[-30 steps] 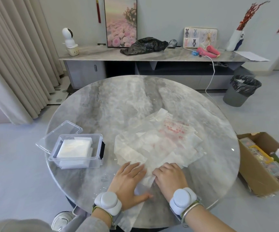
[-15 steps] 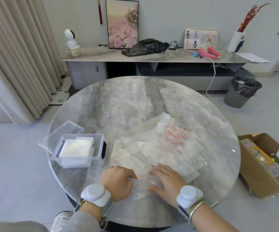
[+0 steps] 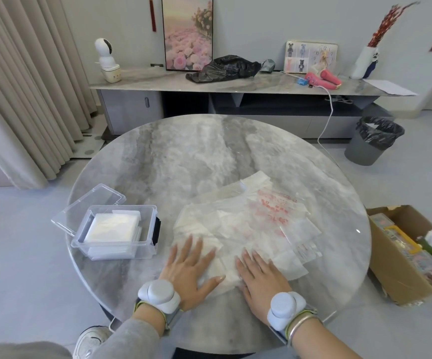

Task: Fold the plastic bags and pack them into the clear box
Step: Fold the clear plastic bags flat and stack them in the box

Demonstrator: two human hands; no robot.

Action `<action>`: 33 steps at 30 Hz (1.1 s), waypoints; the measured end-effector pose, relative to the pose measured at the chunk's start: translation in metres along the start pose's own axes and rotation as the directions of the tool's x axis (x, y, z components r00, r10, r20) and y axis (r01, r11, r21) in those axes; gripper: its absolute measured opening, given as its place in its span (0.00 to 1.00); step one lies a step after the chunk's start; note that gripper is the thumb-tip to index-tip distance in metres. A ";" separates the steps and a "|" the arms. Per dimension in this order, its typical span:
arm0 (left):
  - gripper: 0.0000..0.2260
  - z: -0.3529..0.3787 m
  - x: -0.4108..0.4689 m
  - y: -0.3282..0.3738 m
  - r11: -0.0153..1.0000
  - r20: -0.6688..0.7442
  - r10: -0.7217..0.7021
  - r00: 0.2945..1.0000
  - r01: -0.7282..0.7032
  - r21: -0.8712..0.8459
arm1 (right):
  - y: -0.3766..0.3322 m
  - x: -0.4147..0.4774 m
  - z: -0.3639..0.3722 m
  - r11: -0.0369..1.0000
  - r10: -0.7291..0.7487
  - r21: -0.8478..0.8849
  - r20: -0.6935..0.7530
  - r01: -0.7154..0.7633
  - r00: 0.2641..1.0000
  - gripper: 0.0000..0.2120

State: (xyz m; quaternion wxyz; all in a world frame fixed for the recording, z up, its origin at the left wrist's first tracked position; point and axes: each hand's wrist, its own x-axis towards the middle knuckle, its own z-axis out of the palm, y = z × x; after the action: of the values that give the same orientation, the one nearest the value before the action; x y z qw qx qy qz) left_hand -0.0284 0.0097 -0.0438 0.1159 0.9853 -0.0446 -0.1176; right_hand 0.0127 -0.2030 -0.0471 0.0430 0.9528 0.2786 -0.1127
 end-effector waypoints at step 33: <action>0.08 -0.030 -0.005 -0.012 0.988 0.031 0.021 0.999 -0.016 -0.151 | 0.032 -0.025 -0.047 0.914 0.094 0.396 -0.002 -0.085 0.996 0.05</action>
State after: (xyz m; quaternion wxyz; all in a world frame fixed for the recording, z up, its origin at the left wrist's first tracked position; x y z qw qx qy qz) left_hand -0.0256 0.0282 -0.0174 0.1902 0.9712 -0.0467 -0.1354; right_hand 0.0178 -0.2361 0.0048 -0.1479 0.9547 0.2068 -0.1545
